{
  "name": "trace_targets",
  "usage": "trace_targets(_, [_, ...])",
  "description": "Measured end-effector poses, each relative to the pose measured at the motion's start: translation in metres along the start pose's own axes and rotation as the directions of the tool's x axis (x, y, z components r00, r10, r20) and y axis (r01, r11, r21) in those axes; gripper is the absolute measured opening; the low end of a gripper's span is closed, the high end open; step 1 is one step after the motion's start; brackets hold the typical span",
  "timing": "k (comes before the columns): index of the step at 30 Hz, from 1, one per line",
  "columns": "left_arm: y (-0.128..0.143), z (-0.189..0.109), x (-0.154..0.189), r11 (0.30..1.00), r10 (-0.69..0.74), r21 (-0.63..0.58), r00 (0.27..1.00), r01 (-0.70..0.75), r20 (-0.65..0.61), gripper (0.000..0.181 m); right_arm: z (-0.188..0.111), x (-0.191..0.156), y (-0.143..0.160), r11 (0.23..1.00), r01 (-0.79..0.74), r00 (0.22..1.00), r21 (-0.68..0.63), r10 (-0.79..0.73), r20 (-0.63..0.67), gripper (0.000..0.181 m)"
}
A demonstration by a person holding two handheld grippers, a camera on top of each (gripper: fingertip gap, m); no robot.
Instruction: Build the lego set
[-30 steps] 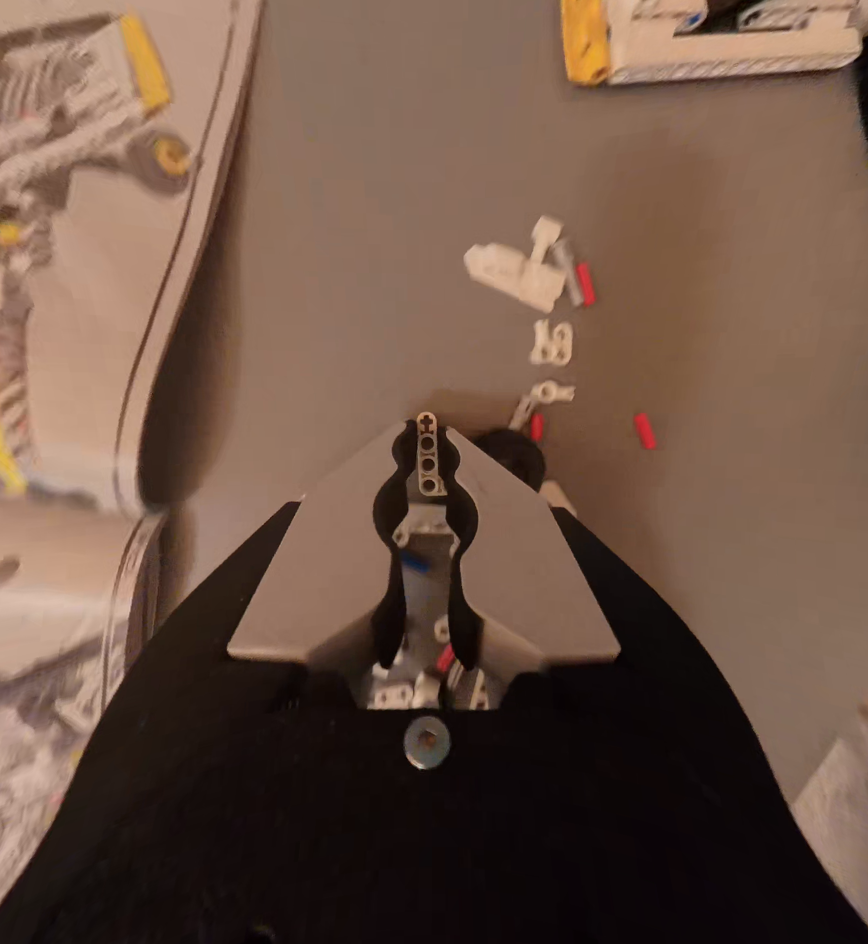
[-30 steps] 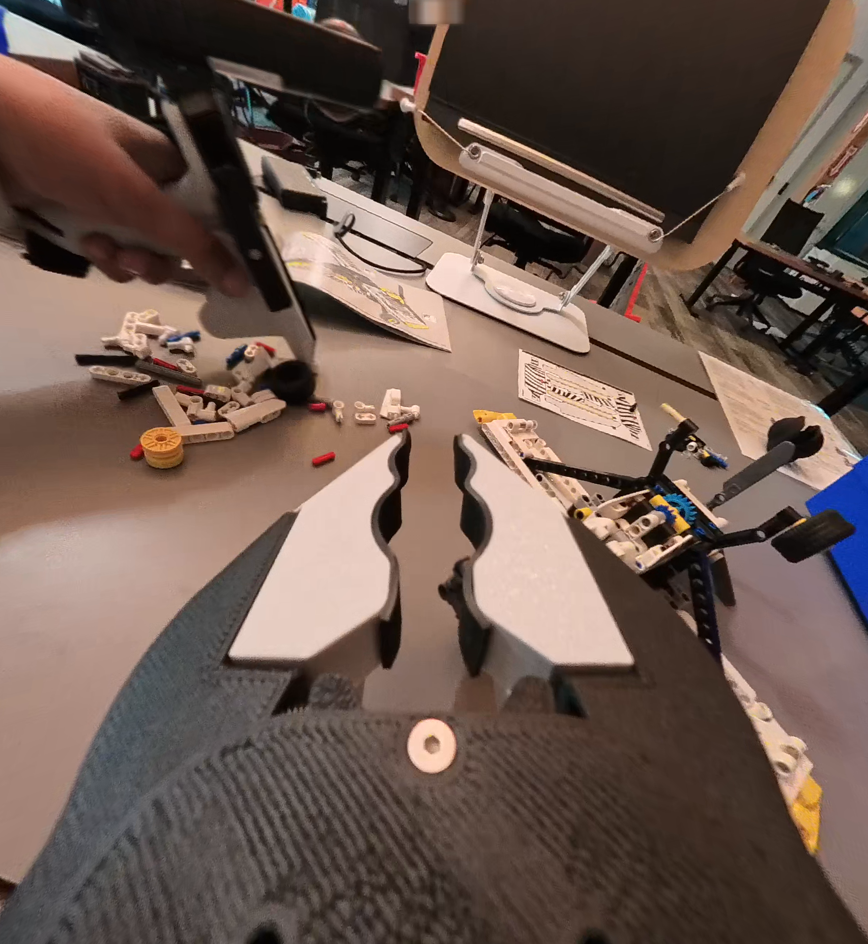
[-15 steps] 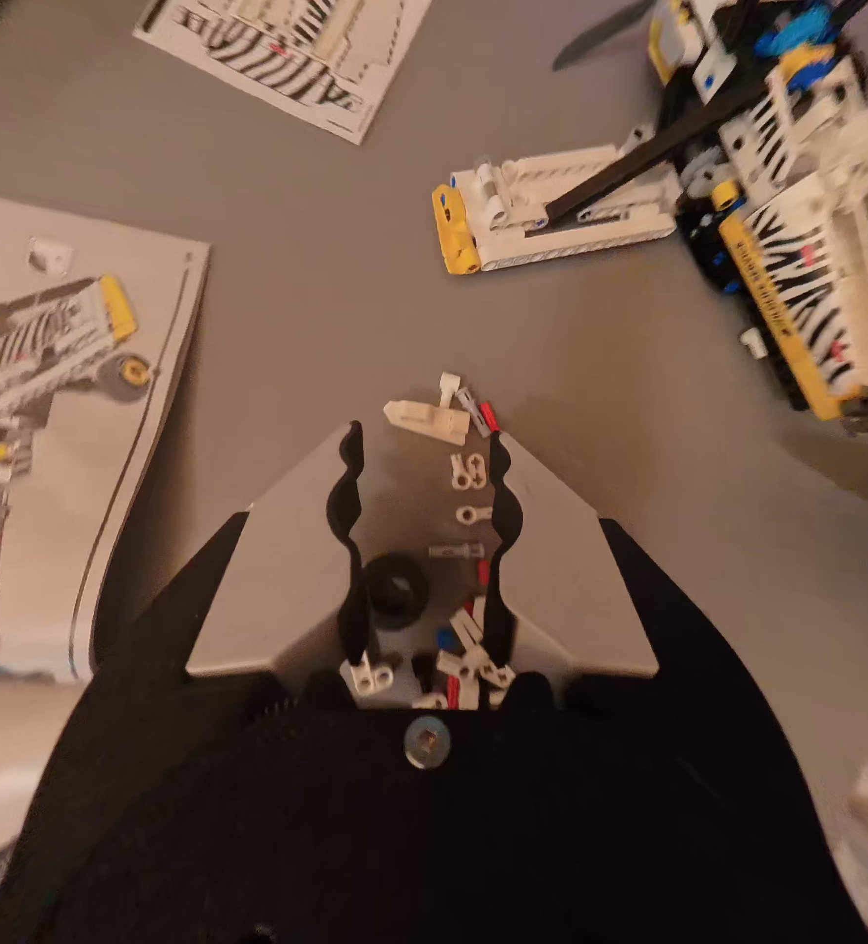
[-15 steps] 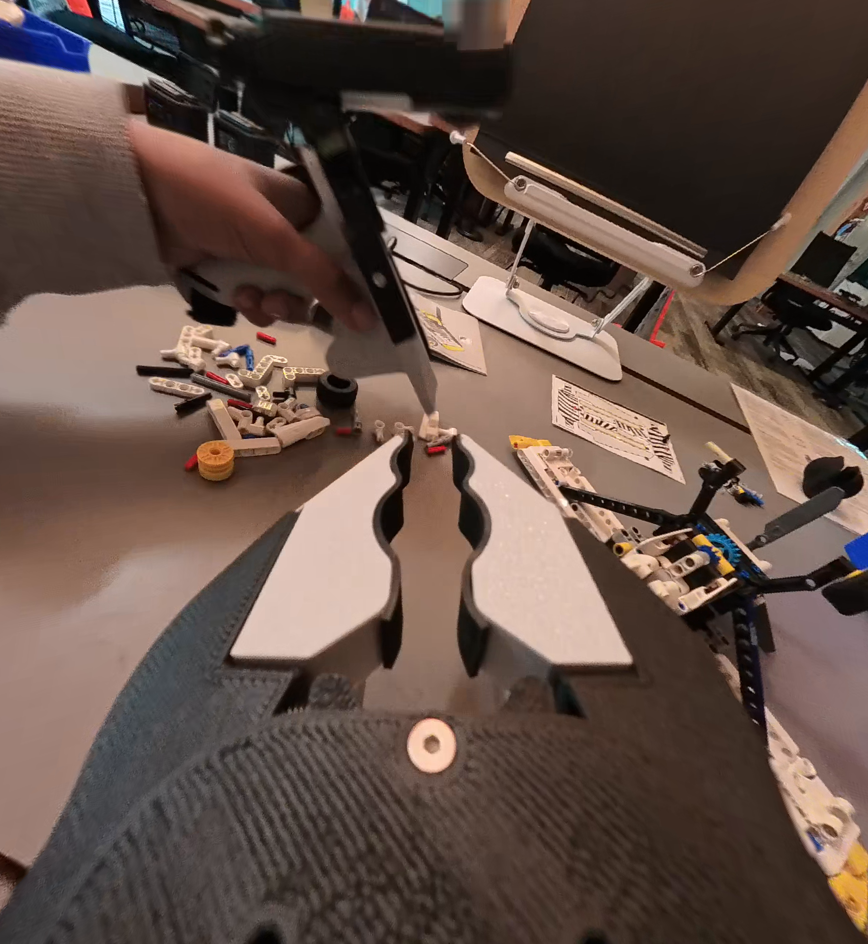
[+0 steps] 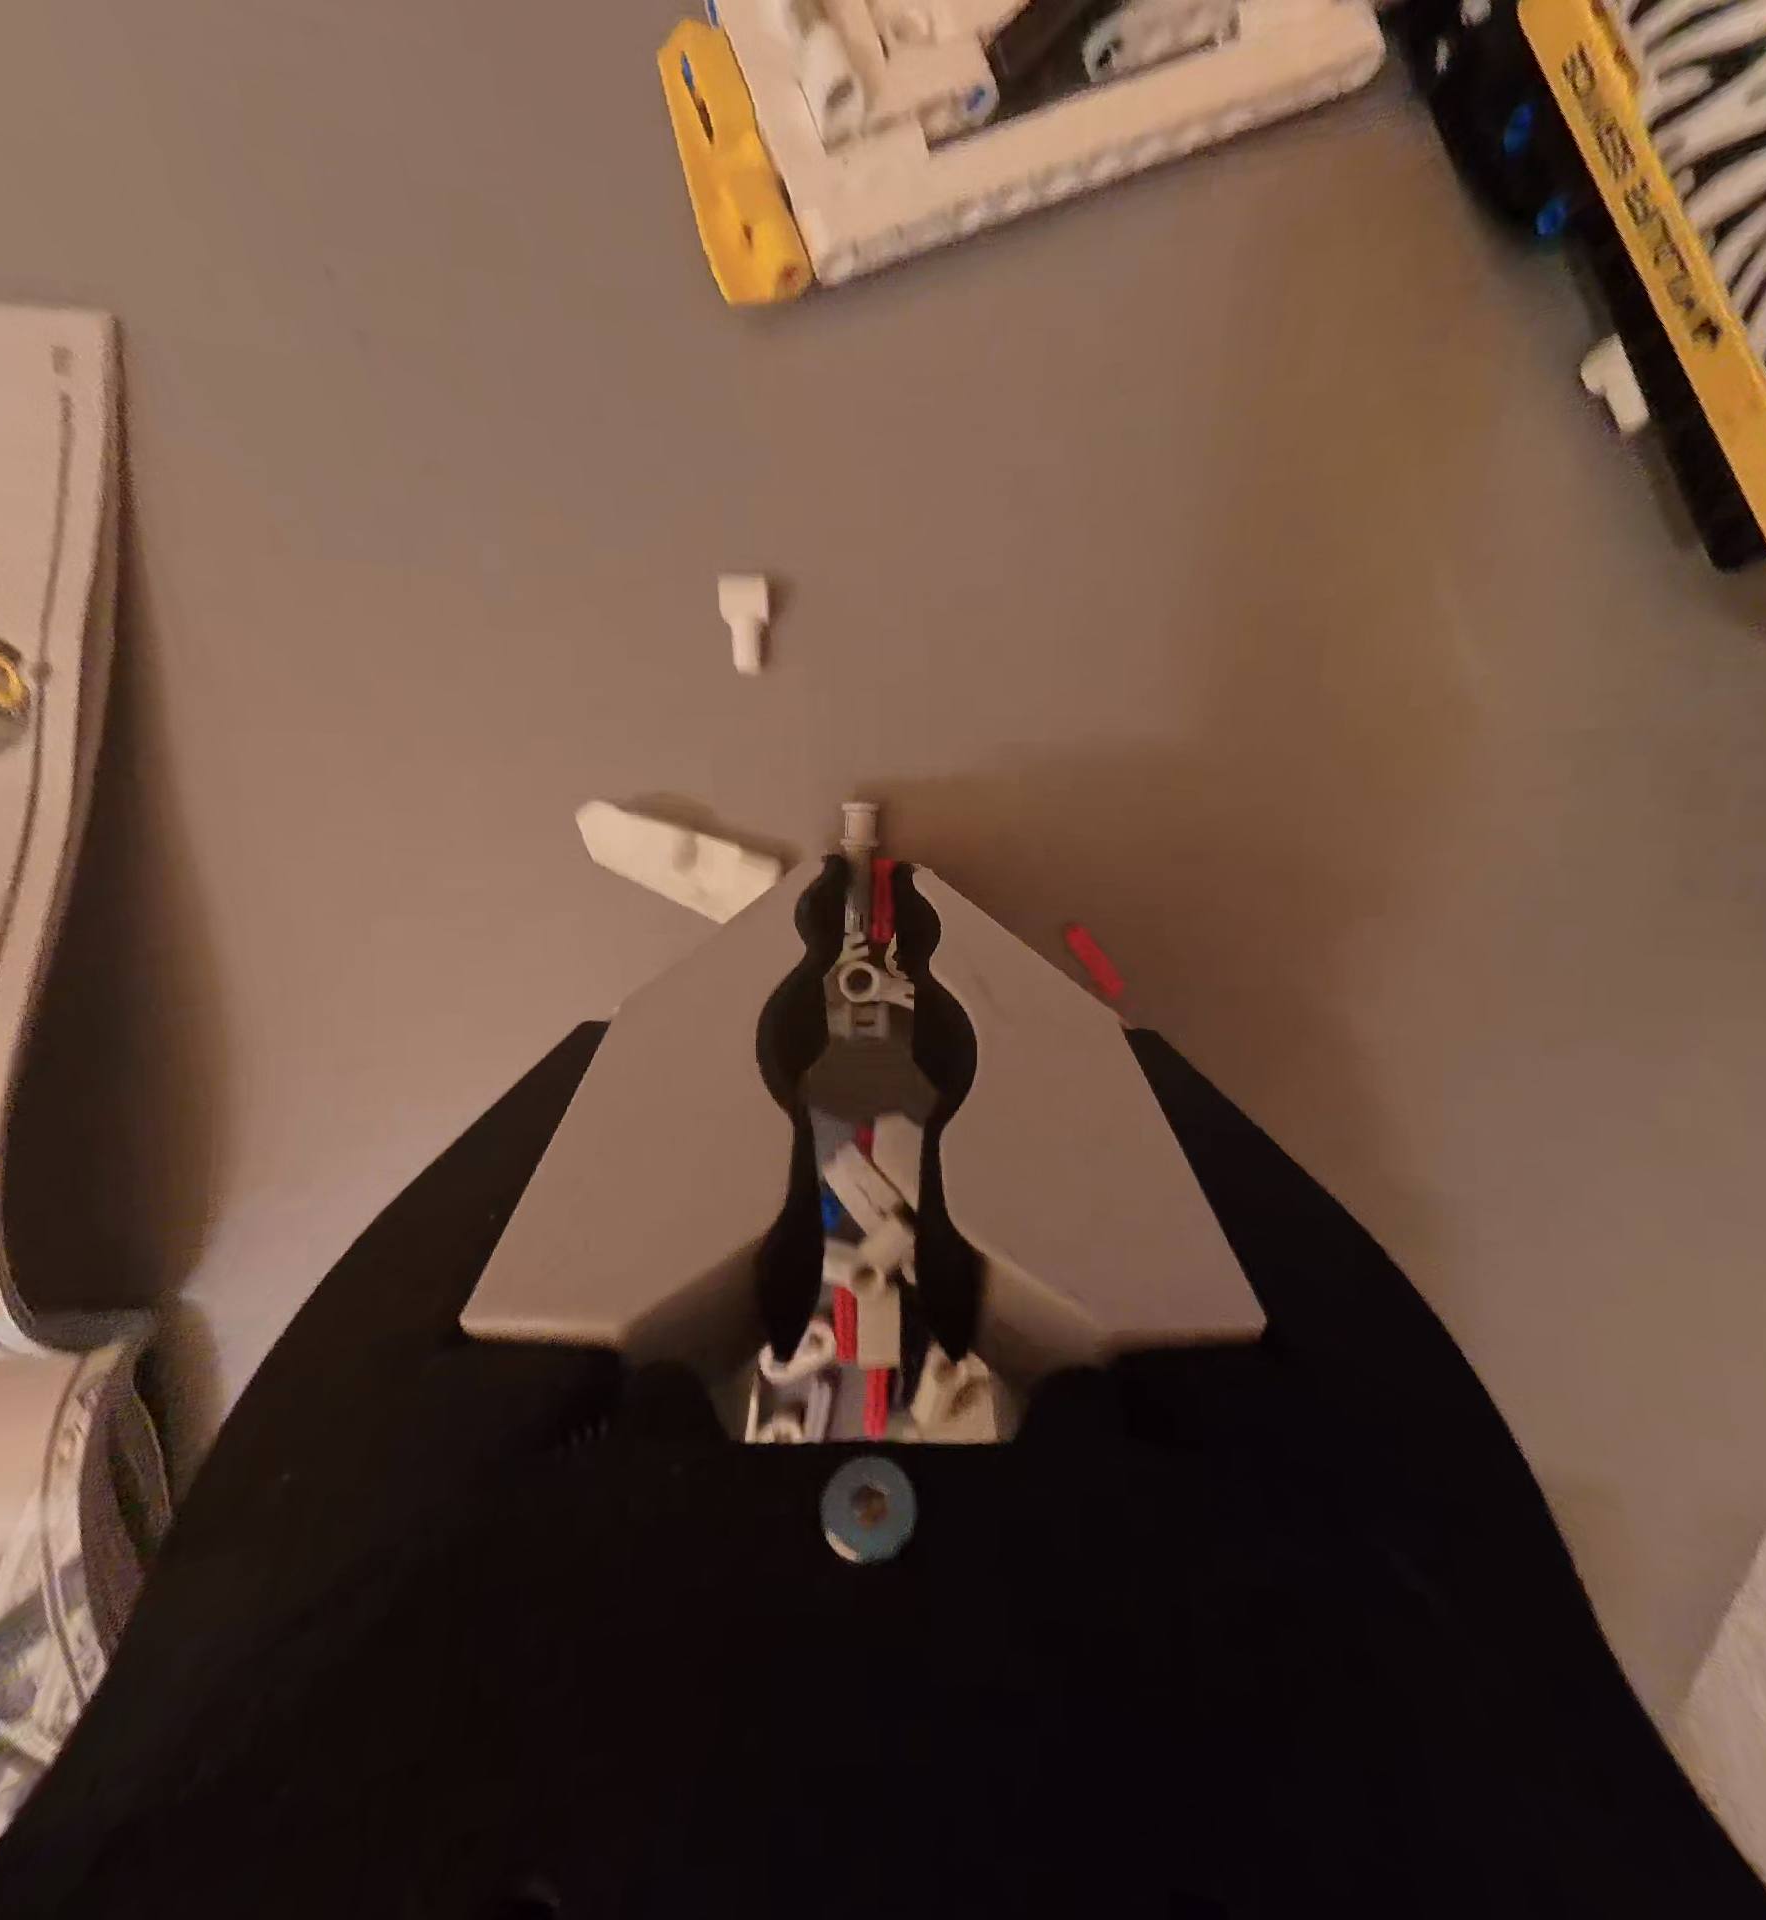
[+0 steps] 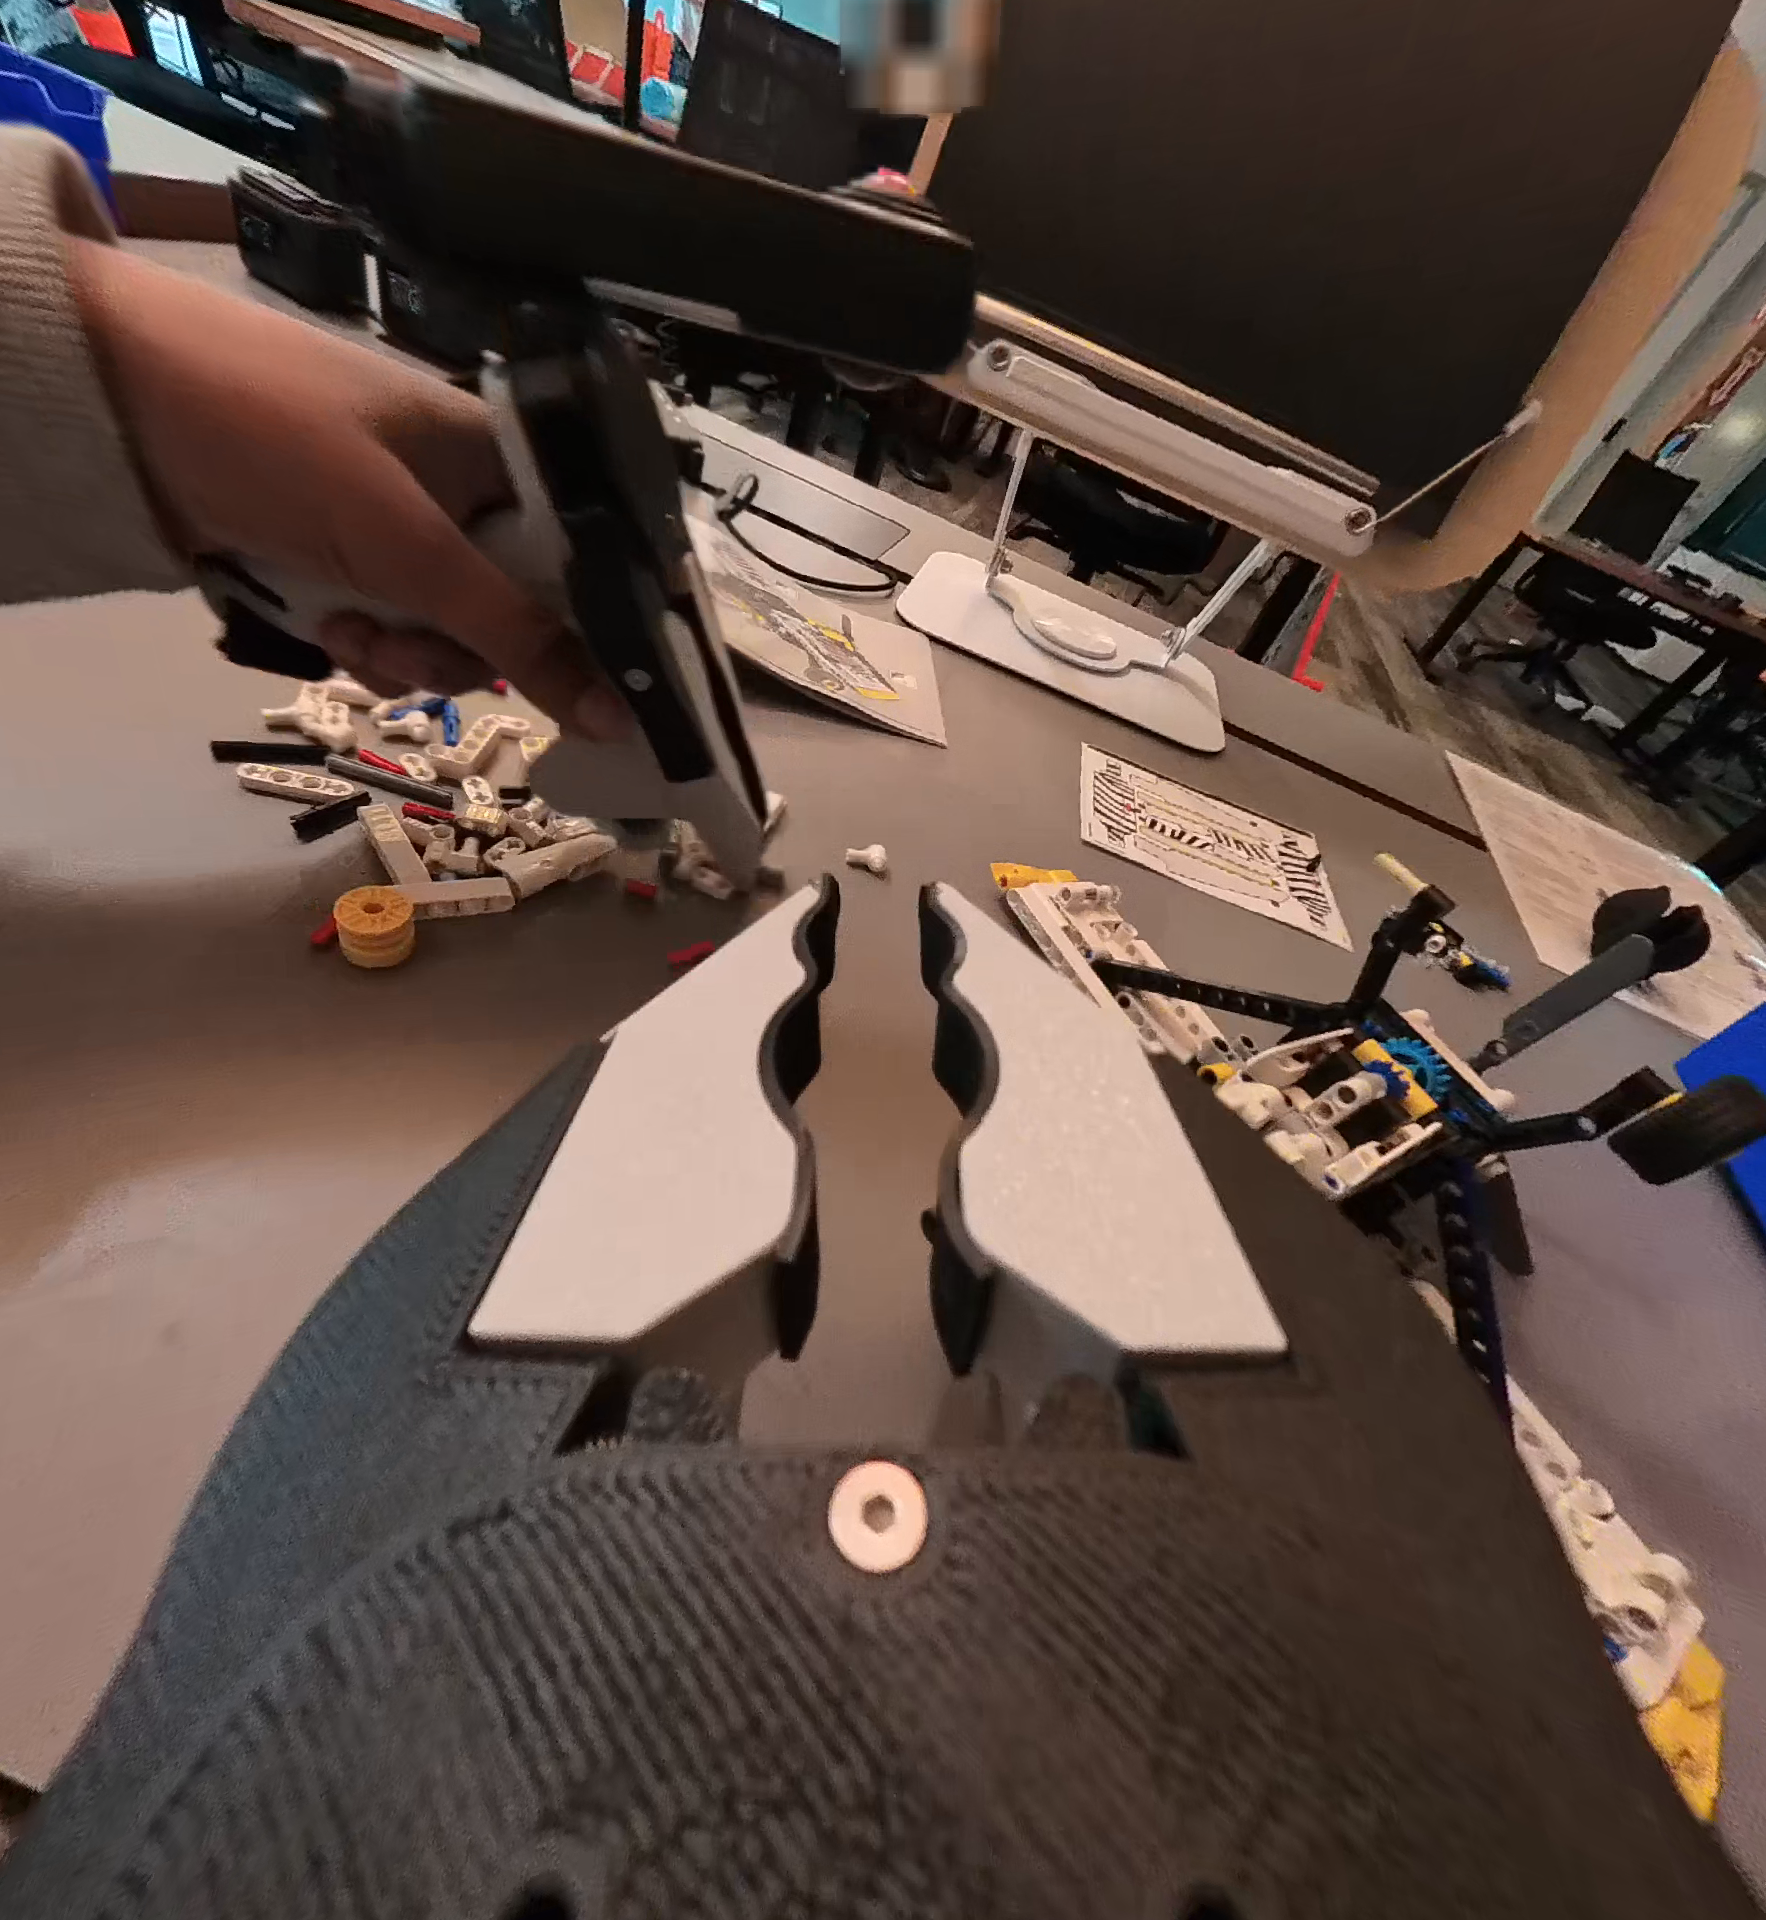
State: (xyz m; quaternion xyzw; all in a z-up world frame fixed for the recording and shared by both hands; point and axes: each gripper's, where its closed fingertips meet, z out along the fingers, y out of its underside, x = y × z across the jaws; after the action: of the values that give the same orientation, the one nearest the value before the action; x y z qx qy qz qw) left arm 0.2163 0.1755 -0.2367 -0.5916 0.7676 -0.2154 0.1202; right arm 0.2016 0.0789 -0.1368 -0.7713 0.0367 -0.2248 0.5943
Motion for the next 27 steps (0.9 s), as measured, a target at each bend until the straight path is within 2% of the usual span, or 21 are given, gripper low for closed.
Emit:
trace_targets(10, [0.036, -0.02, 0.005, 0.995, -0.052, -0.09, 0.998, 0.051, -0.018, 0.009, 0.001, 0.001, 0.002, 1.0, -0.009, 1.0, 0.001, 0.009, 0.003, 0.015])
trace_targets(12, [0.037, -0.022, 0.003, 0.995, -0.051, -0.08, 0.999, 0.05, -0.006, 0.017, 0.001, 0.001, 0.001, 1.0, -0.012, 1.0, 0.004, 0.012, 0.005, 0.015])
trace_targets(16, [0.014, -0.028, 0.001, 0.997, -0.071, 0.031, 0.997, 0.07, 0.013, 0.033, 0.004, -0.002, 0.003, 1.0, -0.025, 0.999, -0.001, 0.025, 0.021, 0.015])
trace_targets(20, [-0.022, -0.025, -0.006, 0.99, -0.044, 0.134, 0.998, 0.038, 0.042, 0.037, 0.005, -0.006, 0.003, 0.999, -0.032, 0.999, 0.001, 0.032, 0.037, 0.015])
trace_targets(24, [-0.041, 0.001, -0.02, 0.997, 0.0, 0.081, 0.995, -0.008, 0.103, 0.036, 0.004, -0.006, -0.001, 1.0, -0.018, 0.999, 0.012, 0.018, 0.037, 0.015])
trace_targets(27, [-0.041, 0.018, -0.028, 1.0, -0.024, 0.005, 0.992, 0.024, 0.122, 0.021, 0.002, 0.001, -0.005, 1.0, -0.002, 1.0, 0.023, 0.001, 0.016, 0.015])
